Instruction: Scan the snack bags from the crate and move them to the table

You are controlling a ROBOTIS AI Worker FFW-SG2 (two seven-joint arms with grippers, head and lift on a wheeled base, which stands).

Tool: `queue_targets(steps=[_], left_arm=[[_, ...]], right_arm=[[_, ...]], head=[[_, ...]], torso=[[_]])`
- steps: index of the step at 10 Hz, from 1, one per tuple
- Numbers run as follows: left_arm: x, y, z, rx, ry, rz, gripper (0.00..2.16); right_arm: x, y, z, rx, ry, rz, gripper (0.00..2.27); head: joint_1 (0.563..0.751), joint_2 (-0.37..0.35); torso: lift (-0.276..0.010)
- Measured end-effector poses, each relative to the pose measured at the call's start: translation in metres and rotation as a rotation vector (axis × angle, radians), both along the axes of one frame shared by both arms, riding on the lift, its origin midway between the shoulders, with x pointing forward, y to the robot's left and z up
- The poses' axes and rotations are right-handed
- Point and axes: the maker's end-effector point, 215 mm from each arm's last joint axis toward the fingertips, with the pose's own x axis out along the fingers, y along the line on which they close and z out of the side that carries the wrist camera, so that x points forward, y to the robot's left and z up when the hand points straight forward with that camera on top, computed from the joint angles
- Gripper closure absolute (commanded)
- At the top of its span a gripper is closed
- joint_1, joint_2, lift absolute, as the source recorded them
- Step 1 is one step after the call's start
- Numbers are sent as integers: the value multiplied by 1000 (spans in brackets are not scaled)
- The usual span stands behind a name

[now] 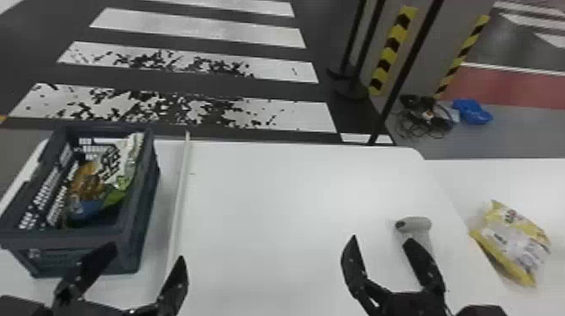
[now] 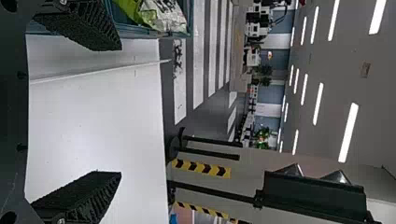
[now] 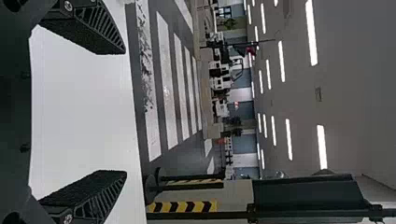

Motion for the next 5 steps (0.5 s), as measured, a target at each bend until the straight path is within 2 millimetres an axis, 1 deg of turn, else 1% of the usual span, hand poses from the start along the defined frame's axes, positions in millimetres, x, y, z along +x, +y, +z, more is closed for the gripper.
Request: queue_targets(steps=[1, 2, 5], left_arm=[[-2, 3, 3, -1, -3, -6, 33], [-1, 11, 10, -17, -3, -2, 33], [11, 44, 24, 13, 38, 46, 33]], right_arm=[[-1, 2, -1, -3, -2, 3, 76], [-3, 1, 0, -6, -7, 0, 76], [-7, -4, -3, -14, -10, -4, 76]], head=[[695, -155], [695, -145], [695, -100]], torso=[[-95], [-95], [-95]])
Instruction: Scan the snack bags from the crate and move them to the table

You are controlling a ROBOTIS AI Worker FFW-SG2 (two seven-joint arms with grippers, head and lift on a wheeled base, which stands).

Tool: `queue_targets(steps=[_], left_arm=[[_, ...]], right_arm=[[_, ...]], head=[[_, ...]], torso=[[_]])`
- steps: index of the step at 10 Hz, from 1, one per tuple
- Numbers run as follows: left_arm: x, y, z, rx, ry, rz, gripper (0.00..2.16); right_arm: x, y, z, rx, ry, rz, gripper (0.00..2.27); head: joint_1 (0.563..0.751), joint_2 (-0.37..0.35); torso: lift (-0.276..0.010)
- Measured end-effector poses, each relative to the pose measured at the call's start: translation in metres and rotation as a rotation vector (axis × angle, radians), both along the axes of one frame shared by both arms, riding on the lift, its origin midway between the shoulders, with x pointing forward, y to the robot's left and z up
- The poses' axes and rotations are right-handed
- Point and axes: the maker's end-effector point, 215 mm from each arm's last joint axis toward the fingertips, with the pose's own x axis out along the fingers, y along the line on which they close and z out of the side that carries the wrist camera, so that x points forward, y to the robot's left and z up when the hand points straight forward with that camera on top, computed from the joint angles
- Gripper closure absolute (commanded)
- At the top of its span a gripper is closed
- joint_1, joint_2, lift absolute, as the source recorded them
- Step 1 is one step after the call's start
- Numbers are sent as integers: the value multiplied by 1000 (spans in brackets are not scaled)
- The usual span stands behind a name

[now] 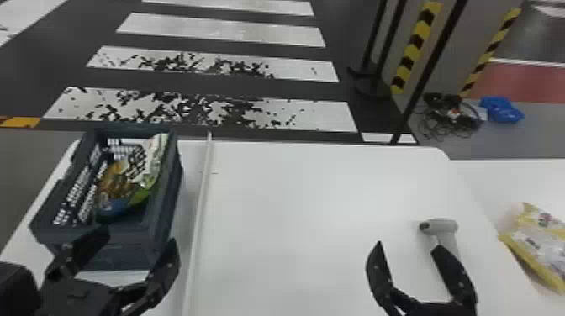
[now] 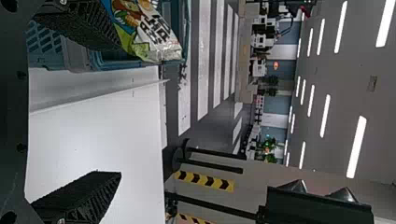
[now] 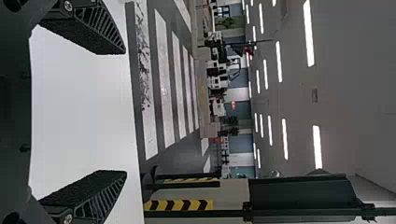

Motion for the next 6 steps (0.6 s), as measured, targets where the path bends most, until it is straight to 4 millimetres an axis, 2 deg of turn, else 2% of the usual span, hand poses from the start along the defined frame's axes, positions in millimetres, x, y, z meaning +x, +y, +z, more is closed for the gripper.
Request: queue_targets(steps=[4, 6], left_arm=[[25, 47, 25, 27, -7, 40, 33], [44, 80, 32, 28, -30, 59, 147]], right_arm=[[5, 1, 3, -24, -8, 27, 76], [4, 1, 3, -31, -7, 34, 76]], head=[[695, -28], [695, 28]], torso=[[-95], [-95]])
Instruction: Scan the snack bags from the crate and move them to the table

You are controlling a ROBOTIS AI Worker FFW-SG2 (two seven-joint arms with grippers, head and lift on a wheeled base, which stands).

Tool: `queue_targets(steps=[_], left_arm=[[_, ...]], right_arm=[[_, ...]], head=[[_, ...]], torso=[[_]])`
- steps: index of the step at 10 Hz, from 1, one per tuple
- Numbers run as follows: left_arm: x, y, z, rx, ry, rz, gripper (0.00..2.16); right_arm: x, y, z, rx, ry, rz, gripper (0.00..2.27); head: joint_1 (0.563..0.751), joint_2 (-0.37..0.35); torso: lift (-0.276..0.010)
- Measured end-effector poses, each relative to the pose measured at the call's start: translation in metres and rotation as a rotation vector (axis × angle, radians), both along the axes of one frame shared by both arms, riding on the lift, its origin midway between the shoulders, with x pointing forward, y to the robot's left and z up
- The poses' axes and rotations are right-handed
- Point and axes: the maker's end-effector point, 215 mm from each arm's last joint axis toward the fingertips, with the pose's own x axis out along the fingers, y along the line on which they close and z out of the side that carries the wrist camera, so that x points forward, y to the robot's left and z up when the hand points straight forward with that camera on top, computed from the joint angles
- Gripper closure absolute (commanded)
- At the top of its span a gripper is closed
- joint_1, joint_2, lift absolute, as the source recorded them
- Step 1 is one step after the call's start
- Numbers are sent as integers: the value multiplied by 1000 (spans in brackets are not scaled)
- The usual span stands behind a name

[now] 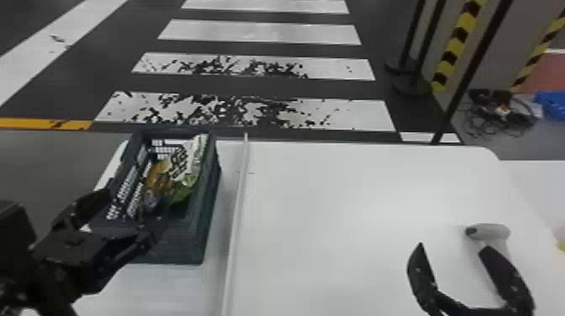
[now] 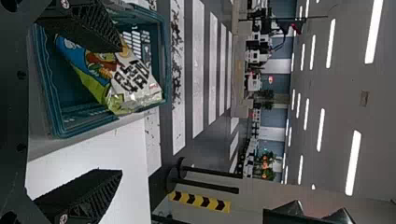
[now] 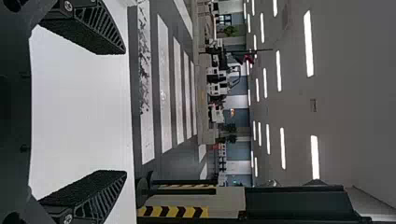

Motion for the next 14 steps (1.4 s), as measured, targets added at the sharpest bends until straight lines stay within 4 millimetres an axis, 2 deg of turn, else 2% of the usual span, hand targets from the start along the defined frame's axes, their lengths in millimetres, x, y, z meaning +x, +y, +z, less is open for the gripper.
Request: queue_targets(steps=[4, 7, 9, 11, 14], left_arm=[[49, 36, -13, -10, 3, 3, 140], [81, 45, -28, -35, 52, -17, 144], [97, 41, -44, -64, 150, -46, 137], [107, 40, -52, -82, 214, -65, 137], [132, 51, -59, -113, 254, -54, 137]], right_arm=[[-13, -7, -7, -16, 28, -7, 76], [-23, -12, -3, -36, 34, -14, 80], [-28, -13, -5, -43, 42, -16, 83], [-30, -14, -2, -48, 31, -17, 83], [-32, -14, 0, -49, 23, -17, 83]], head=[[695, 73], [695, 75], [695, 70], [695, 66], [695, 78]], torso=[[-95], [-95], [-95], [-95], [-95]])
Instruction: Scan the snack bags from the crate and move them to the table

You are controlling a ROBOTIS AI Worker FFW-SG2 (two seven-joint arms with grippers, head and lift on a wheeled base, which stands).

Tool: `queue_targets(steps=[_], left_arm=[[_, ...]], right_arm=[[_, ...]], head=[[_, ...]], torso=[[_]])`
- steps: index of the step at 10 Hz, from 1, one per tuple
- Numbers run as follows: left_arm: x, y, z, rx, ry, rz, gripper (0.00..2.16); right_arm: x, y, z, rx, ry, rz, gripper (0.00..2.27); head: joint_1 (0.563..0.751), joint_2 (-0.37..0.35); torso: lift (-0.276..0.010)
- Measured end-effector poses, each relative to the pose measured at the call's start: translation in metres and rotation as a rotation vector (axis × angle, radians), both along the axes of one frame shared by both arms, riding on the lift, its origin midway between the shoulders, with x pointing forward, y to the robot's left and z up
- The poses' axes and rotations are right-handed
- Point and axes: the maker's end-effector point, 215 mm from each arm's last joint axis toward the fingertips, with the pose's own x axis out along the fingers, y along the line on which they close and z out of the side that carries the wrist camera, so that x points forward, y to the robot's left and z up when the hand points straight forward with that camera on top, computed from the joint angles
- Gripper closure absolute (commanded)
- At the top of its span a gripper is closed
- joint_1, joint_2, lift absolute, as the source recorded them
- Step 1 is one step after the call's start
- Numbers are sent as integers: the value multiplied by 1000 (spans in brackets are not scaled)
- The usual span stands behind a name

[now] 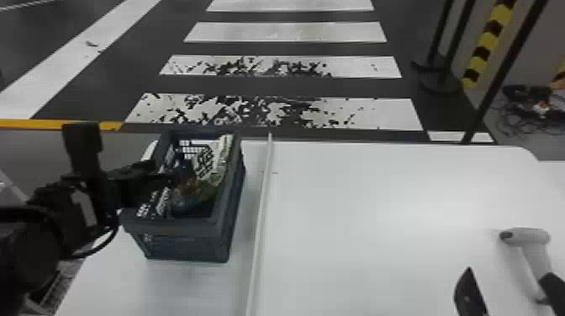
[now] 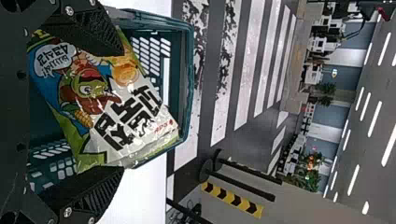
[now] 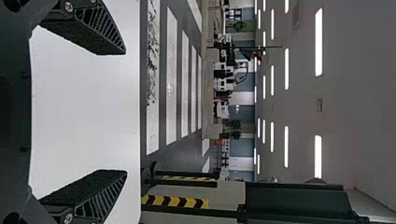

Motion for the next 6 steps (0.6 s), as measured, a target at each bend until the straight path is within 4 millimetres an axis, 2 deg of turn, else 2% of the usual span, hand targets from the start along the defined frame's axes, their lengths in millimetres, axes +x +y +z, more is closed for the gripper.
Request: queue_targets(steps=[2, 6], left_arm=[[14, -8, -5, -21, 23, -16, 140], [34, -39, -24, -68, 88, -53, 137]], right_arm=[[0, -2, -1, -4, 2, 1, 83], [0, -8, -2, -14, 2, -4, 83]], head=[[695, 69], [695, 16]], torso=[[-95], [-95]])
